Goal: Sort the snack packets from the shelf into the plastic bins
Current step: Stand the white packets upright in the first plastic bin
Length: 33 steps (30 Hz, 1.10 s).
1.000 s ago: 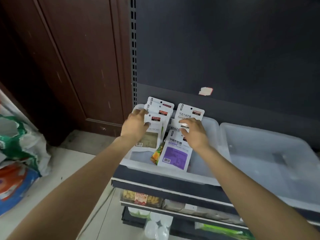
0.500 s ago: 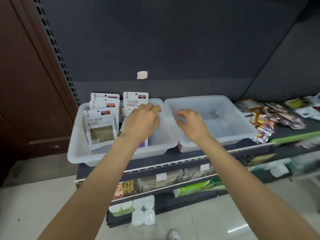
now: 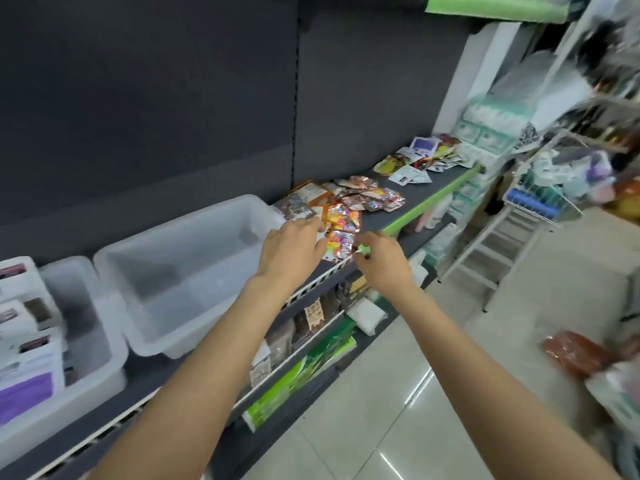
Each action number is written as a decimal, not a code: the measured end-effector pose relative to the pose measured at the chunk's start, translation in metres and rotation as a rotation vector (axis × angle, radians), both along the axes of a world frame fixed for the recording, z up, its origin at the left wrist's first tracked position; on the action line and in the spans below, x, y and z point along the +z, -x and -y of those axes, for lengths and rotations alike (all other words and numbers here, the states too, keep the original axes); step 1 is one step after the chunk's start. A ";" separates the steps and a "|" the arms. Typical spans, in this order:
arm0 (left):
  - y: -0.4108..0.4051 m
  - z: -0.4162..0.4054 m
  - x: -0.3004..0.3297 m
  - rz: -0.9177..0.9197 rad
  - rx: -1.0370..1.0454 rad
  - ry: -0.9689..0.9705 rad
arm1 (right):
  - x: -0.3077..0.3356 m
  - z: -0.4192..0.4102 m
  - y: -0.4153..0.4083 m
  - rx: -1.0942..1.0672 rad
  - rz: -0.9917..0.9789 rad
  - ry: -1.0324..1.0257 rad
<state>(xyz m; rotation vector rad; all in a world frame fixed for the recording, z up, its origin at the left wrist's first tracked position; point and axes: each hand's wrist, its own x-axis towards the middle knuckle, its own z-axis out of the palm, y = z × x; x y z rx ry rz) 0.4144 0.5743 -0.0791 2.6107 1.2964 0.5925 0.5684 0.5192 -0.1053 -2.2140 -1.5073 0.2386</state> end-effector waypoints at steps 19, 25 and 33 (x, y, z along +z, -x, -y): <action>-0.338 -0.116 -0.031 -0.006 -0.371 0.366 | -0.009 -0.037 -0.351 -0.222 -0.056 0.082; -0.436 -0.192 -0.028 0.074 -0.392 0.372 | 0.001 -0.105 -0.442 -0.266 -0.045 0.071; -0.547 -0.270 -0.016 0.129 -0.405 0.348 | 0.007 -0.189 -0.542 -0.283 -0.043 0.036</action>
